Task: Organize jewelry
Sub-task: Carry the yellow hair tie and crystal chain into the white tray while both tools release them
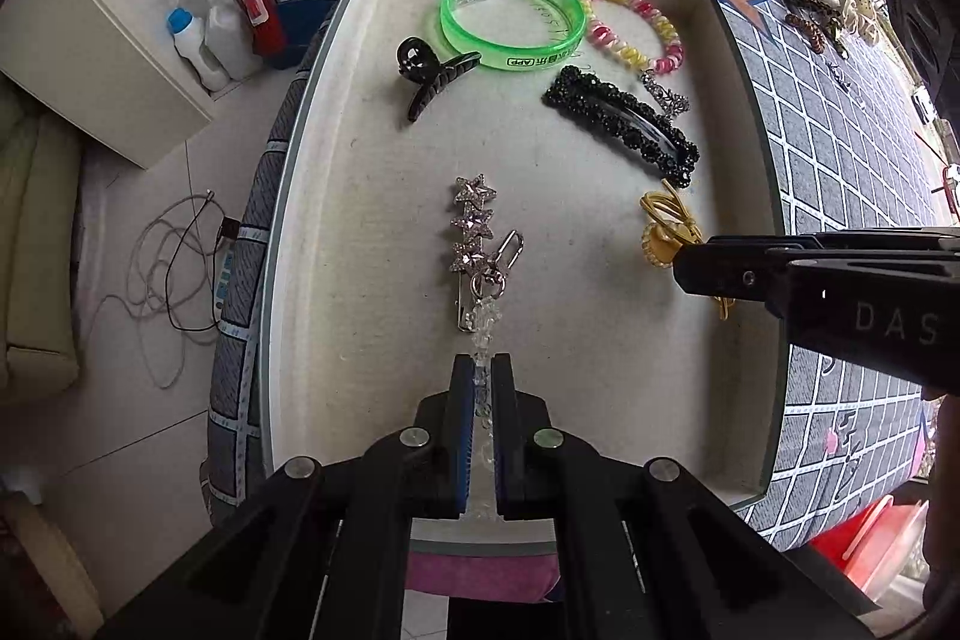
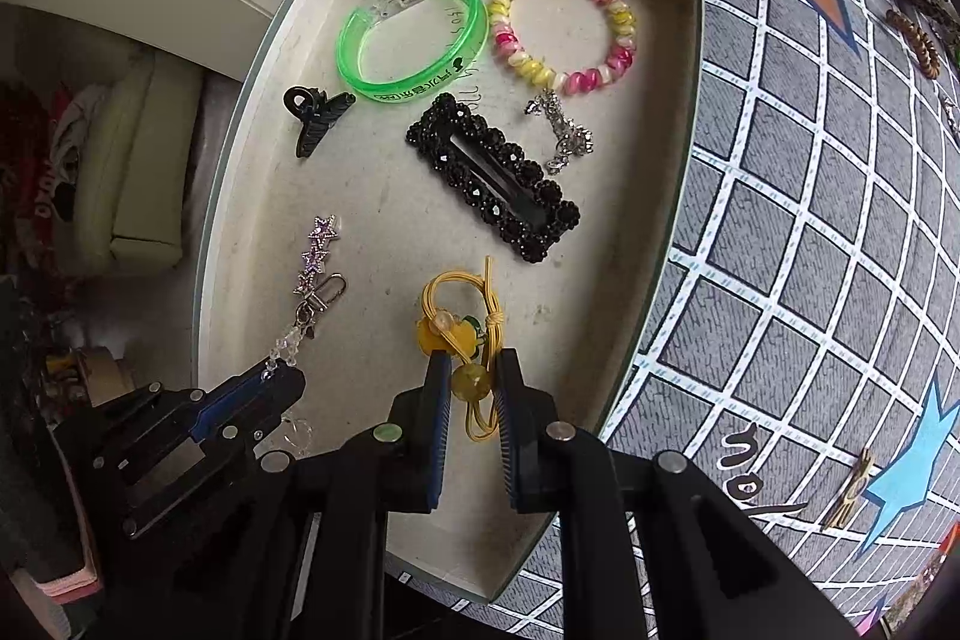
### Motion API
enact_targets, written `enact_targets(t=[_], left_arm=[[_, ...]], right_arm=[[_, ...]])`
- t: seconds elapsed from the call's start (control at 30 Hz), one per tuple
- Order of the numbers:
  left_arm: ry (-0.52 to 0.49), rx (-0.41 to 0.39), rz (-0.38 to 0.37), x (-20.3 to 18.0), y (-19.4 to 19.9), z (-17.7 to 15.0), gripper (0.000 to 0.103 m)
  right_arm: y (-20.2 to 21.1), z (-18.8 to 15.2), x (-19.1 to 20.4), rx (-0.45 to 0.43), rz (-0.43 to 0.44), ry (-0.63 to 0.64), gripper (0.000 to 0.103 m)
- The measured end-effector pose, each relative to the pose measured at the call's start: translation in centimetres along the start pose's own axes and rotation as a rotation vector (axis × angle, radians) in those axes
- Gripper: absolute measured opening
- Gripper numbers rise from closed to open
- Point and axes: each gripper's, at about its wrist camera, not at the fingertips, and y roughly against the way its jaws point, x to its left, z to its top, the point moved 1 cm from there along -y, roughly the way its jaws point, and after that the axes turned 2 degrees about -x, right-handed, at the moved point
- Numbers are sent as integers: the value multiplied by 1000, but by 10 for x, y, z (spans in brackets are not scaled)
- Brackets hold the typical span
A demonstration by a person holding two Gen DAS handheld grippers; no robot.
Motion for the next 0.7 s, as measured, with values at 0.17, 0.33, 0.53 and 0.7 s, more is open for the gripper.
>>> enact_targets(t=[0.17, 0.33, 0.53, 0.7], left_arm=[[-3, 9, 5, 0, -5, 1, 11], [-3, 11, 3, 0, -7, 1, 11], [9, 25, 5, 0, -8, 2, 12], [26, 27, -7, 3, -4, 3, 12]], right_arm=[[-13, 12, 7, 10, -10, -1, 16], [-20, 15, 0, 13, -7, -7, 16], [-21, 18, 1, 17, -4, 2, 17], [-16, 17, -4, 26, 17, -6, 19]])
